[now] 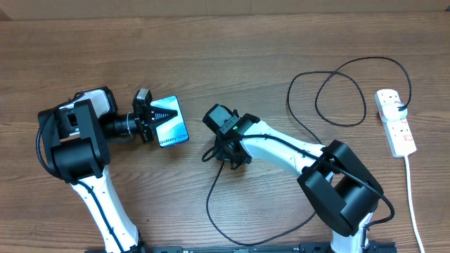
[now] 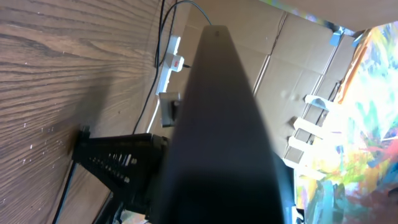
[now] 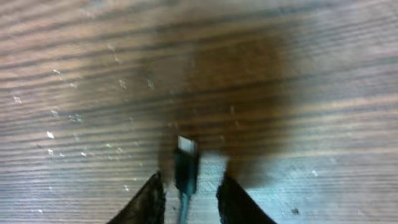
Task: Plug charger to phone and switch on socket
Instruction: 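Lift the plug with the right gripper toward the phone's bottom edge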
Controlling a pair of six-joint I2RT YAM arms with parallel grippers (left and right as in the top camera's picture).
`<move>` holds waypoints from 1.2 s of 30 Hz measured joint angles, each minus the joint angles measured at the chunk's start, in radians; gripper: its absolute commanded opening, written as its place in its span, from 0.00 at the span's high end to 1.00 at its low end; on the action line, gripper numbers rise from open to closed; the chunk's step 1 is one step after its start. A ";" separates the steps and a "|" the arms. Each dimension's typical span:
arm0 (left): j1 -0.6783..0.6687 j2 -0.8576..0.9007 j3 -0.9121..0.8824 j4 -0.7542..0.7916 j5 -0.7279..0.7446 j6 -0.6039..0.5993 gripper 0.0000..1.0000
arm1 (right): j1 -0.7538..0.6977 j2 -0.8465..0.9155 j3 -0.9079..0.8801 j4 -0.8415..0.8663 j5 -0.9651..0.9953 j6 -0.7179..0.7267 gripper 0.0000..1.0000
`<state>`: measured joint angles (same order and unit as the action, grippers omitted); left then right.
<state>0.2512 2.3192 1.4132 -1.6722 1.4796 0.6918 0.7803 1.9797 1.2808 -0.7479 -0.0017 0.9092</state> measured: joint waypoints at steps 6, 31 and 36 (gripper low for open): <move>0.000 0.000 0.000 0.000 -0.007 0.006 0.96 | 0.000 0.004 0.000 0.004 0.018 0.008 0.92; 0.000 0.000 -0.001 -0.014 0.006 0.056 0.96 | -0.045 0.003 0.000 -0.004 -0.114 -0.116 0.96; 0.000 0.000 -0.001 -0.014 0.038 0.093 0.96 | -0.138 -0.084 0.000 -0.043 -0.389 -0.370 0.96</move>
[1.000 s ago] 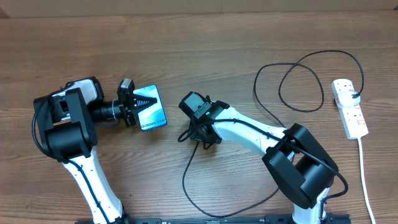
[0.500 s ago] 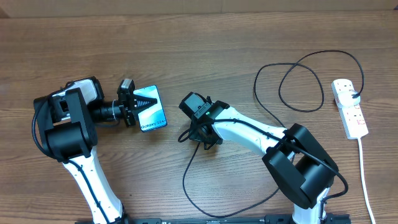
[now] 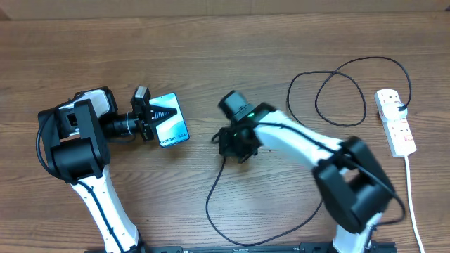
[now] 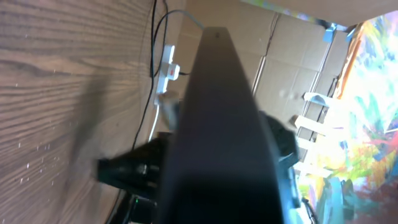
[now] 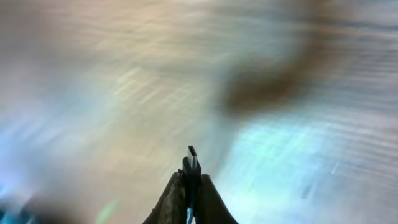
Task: Plug charger to phone and switch on socket
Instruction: 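Lift the plug with the right gripper toward the phone's bottom edge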
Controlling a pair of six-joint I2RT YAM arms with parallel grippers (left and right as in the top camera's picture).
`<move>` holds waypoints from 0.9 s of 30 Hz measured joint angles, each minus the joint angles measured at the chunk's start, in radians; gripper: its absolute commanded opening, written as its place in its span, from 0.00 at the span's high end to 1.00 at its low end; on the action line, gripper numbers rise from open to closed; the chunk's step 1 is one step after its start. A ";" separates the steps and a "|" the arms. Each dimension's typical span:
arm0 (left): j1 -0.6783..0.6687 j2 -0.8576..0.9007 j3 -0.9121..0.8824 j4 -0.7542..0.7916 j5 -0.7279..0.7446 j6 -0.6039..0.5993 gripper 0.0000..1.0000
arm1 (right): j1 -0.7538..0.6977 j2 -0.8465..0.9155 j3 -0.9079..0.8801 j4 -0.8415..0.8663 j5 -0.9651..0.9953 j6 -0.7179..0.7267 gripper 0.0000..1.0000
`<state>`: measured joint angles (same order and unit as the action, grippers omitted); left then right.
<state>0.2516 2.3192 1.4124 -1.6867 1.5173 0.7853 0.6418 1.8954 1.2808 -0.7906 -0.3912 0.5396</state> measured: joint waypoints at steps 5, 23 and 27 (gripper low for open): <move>0.005 -0.001 0.000 0.000 0.010 0.003 0.96 | -0.020 -0.165 0.002 -0.139 -0.234 -0.235 0.96; 0.004 -0.410 -0.011 -0.001 0.018 -0.051 0.96 | 0.015 -0.201 0.004 0.014 -0.690 -0.519 0.96; -0.002 -0.410 -0.011 0.000 0.018 -0.063 0.96 | 0.015 -0.201 0.004 0.092 -0.762 -0.465 0.96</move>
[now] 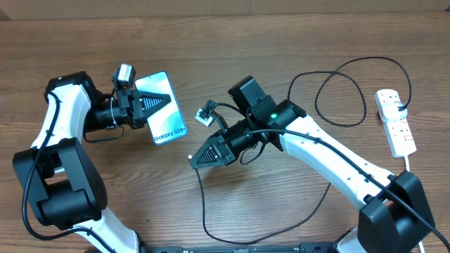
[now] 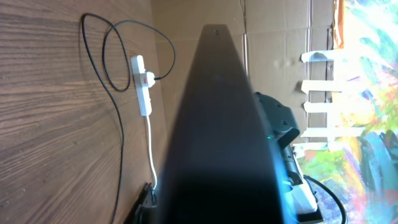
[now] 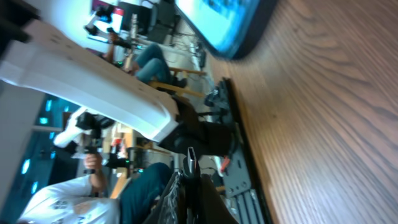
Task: Plug charger to phone and switch on socket
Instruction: 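Lift the plug with the right gripper toward the phone's bottom edge, then align the plug with the phone's bottom port held by the left gripper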
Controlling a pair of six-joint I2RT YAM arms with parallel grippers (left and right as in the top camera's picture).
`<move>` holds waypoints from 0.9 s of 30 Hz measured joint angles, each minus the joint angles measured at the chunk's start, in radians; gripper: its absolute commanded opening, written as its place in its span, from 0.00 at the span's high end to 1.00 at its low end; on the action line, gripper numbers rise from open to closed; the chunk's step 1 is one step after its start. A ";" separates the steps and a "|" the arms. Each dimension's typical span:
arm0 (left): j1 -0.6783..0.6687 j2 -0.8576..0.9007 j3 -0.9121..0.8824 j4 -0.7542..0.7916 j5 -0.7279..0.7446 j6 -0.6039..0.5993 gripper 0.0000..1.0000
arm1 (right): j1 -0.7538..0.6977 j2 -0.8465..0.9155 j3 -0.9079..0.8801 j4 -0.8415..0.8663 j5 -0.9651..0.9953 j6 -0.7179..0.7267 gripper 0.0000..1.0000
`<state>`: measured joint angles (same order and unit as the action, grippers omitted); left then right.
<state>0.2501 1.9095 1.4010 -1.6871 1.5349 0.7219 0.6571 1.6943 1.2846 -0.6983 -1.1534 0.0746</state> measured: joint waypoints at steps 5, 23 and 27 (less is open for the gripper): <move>-0.029 0.000 0.000 0.000 0.000 -0.017 0.96 | 0.000 0.000 0.000 0.061 -0.035 0.072 0.96; -0.052 0.000 0.000 0.000 0.000 -0.103 0.96 | 0.006 0.000 0.000 0.212 -0.034 0.300 0.96; -0.052 0.000 0.000 0.000 0.000 -0.109 0.96 | 0.006 0.000 0.000 0.243 -0.027 0.338 0.96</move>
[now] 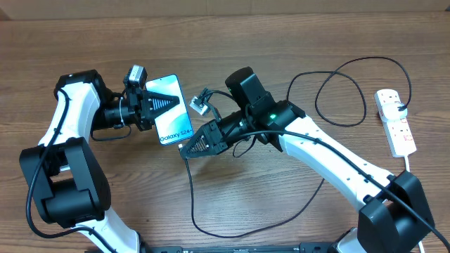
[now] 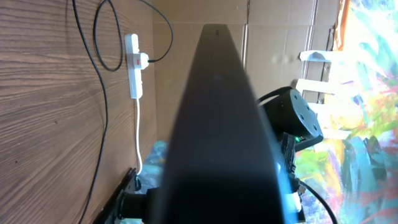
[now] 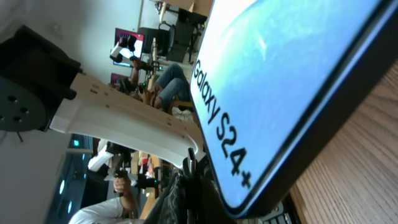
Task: Plug charger to phone and switch on socket
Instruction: 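Align the plug with the phone's bottom port held by the left gripper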
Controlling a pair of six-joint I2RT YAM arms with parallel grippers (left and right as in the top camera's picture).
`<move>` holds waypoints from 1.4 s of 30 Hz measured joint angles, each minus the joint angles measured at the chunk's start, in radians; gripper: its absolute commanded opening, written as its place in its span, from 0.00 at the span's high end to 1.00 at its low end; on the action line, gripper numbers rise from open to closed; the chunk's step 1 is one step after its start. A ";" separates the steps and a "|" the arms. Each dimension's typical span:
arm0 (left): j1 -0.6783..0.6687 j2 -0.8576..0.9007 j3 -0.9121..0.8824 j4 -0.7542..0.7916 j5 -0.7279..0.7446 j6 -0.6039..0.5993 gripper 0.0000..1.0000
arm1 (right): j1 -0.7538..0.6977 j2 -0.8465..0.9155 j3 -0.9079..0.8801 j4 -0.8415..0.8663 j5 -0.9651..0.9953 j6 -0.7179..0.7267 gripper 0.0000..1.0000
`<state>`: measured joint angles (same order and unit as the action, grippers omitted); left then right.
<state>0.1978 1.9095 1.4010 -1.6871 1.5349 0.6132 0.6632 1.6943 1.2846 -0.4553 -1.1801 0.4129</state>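
Observation:
The blue-screened phone, marked Galaxy S24+, is held off the table with my left gripper shut on it. In the left wrist view its dark edge fills the middle. My right gripper is shut on the black charger plug, whose tip sits just beside the phone's lower end; whether they touch I cannot tell. The black cable hangs from the plug and loops across the table to the white power strip at the far right.
The cable's loose loops lie on the wooden table between the right arm and the power strip. A white lead runs from the strip toward the front edge.
The phone in my left gripper has shifted a little right. My right gripper has moved up and left with the plug, and the phone's screen now fills the right wrist view.
First my left gripper held the phone low at the left while my right gripper stood open around the plug on the table. Then the right gripper was shut on the plug. Later both arms were raised and turned toward each other; now the plug is at the phone's lower end.

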 measured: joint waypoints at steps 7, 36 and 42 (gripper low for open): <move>0.000 0.000 0.000 0.000 0.000 -0.006 0.96 | 0.000 0.000 0.000 0.012 0.021 0.045 0.96; 0.000 0.000 0.000 0.012 0.006 -0.009 0.96 | 0.024 0.000 0.000 0.021 0.073 0.111 0.96; 0.000 0.000 0.000 0.017 0.006 -0.009 0.96 | 0.026 0.000 0.000 0.022 0.076 0.114 0.96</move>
<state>0.1978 1.9095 1.4010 -1.6703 1.5414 0.6044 0.6888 1.6943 1.2846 -0.4332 -1.1038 0.5274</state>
